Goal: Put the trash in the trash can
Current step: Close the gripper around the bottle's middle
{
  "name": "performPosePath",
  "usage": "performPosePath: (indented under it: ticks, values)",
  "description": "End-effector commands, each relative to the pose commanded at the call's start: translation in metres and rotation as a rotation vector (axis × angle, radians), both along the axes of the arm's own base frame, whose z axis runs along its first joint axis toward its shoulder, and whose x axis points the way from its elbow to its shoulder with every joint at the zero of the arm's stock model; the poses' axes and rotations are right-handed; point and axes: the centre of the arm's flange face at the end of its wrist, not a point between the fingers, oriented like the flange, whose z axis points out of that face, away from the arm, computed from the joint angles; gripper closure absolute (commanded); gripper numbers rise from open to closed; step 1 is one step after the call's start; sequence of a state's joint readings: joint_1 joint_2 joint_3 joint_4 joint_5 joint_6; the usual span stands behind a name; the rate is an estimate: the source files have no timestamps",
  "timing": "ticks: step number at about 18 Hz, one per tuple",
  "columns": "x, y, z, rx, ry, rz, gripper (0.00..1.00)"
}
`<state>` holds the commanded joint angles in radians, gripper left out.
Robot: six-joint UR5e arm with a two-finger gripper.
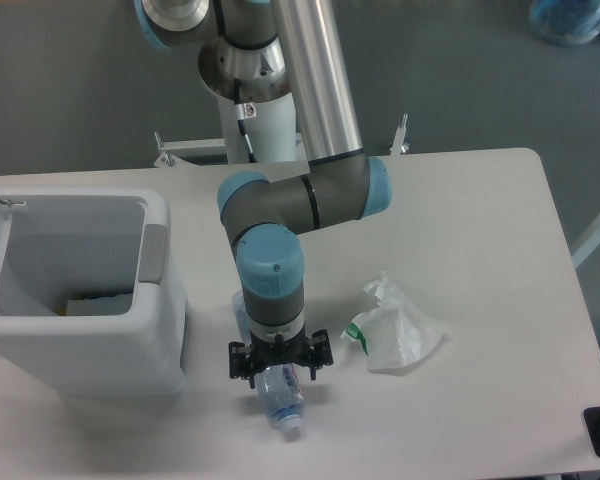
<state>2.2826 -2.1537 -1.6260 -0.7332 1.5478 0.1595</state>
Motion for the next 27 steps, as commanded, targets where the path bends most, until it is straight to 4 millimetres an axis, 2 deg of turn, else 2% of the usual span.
performPosePath:
  ticks: [12,19,27]
  values:
    - [-0.002,-0.001,-0.015,-0.026,-0.005,0.001,0.0]
    - [-0.003,0.0,-0.018,-0.027,-0.006,0.004,0.14]
    - [-0.003,0.0,-0.018,-0.026,-0.005,-0.001,0.18]
